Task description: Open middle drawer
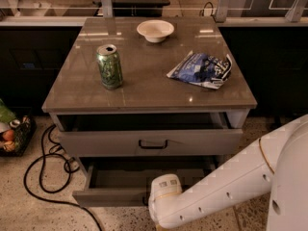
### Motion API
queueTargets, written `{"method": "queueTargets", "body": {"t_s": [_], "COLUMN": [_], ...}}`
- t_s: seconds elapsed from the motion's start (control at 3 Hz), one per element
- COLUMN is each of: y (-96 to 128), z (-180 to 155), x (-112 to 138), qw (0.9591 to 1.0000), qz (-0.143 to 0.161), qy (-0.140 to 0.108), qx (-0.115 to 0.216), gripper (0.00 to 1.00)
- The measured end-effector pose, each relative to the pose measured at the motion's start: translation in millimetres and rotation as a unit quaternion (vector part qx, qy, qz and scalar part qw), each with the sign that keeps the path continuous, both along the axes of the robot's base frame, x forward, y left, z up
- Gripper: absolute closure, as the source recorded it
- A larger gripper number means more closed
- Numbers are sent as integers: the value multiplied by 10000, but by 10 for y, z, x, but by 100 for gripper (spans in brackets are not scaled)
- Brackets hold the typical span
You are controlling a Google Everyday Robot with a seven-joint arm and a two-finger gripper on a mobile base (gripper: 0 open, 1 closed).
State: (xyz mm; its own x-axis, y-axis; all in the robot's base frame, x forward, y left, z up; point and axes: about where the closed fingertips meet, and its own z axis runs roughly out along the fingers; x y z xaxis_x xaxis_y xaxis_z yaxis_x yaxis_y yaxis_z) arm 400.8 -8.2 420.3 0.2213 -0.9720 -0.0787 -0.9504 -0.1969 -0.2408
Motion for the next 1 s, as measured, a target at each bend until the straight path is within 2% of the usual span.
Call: {"method": "queueTargets", "body": {"t_s": [0.33, 0.67, 1.0], "y": [-1, -1, -2], "z": [-5, -5, -10], "x": [-4, -5, -10], "qw": [10000, 10000, 10000], "qz": [2, 2, 4], "qy": [6, 6, 13], "qx": [-1, -2, -3], "gripper": [9, 9, 27]}}
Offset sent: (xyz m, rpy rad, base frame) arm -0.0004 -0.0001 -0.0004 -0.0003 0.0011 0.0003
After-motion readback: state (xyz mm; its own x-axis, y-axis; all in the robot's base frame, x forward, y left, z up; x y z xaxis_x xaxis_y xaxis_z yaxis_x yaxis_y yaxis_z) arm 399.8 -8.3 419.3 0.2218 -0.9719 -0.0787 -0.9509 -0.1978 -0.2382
